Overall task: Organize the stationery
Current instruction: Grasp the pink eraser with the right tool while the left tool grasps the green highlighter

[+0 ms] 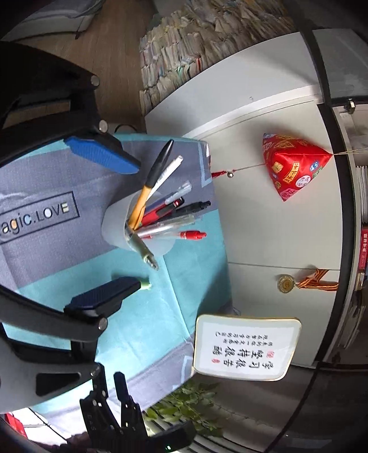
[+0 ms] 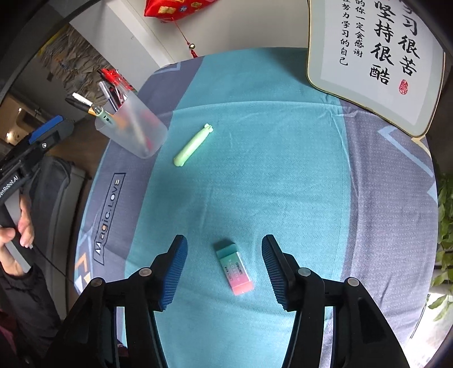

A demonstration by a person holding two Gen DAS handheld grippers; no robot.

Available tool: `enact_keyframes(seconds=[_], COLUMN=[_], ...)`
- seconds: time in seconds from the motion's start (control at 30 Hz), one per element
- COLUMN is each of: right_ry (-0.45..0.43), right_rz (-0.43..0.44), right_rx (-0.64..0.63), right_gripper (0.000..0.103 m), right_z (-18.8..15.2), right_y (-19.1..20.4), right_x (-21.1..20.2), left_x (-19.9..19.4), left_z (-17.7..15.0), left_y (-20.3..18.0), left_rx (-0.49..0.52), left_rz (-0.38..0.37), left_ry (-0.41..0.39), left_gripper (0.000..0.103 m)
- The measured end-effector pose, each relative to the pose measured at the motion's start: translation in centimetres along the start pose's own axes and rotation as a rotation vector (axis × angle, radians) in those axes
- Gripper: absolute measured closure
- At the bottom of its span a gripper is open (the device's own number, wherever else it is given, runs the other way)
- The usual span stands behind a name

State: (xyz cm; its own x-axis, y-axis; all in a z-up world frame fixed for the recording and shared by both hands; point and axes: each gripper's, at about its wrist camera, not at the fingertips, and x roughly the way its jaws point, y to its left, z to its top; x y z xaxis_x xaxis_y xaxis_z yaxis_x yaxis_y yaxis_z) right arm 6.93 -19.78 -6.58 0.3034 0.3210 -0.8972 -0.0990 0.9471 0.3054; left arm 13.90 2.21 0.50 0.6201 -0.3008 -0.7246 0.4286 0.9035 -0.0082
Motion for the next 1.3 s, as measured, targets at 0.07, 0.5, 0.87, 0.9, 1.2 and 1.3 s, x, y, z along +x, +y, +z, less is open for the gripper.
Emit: enact_keyframes(seconds=[0.07, 0.5, 0.87, 0.9, 1.2, 1.3], right_ry=[0.007, 0.074, 0.06, 0.061, 0.059, 0.056], right_rz=[-0.057, -0.208, -0.178, -0.171, -0.116, -0.102], right_rx=[-0.047, -0.305, -0.289, -0.287, -0.245, -0.233], right_gripper=[0.047, 0.047, 0.082, 0.082, 0.082, 0.082], right_z=[-0.5, -3.0, -4.1, -4.2, -3.9, -3.7], right_y=[0.2, 3.9, 1.8, 1.7, 0.5, 0.0], right_x=[-0.2, 3.5, 3.5, 3.4, 2.9, 2.8], left_x=[-0.2, 3.9, 9.3, 9.5, 12.3, 13.5], left_z=[-0.3, -3.5, -2.3, -2.0, -1.1, -1.4], left_y=[-0.7, -9.7, -10.7, -10.5, -10.2, -9.7], left_rx=[0.01, 0.196, 0.124, 0.106, 0.084, 0.066], left_rz=[-0.035, -0.03, -0.015, -0.015, 0.031, 0.063], left_ry=[0.008, 0.156, 0.225, 0.225, 0.293, 0.317], left_gripper=[0.027, 0.027, 0.027, 0.027, 0.027, 0.03])
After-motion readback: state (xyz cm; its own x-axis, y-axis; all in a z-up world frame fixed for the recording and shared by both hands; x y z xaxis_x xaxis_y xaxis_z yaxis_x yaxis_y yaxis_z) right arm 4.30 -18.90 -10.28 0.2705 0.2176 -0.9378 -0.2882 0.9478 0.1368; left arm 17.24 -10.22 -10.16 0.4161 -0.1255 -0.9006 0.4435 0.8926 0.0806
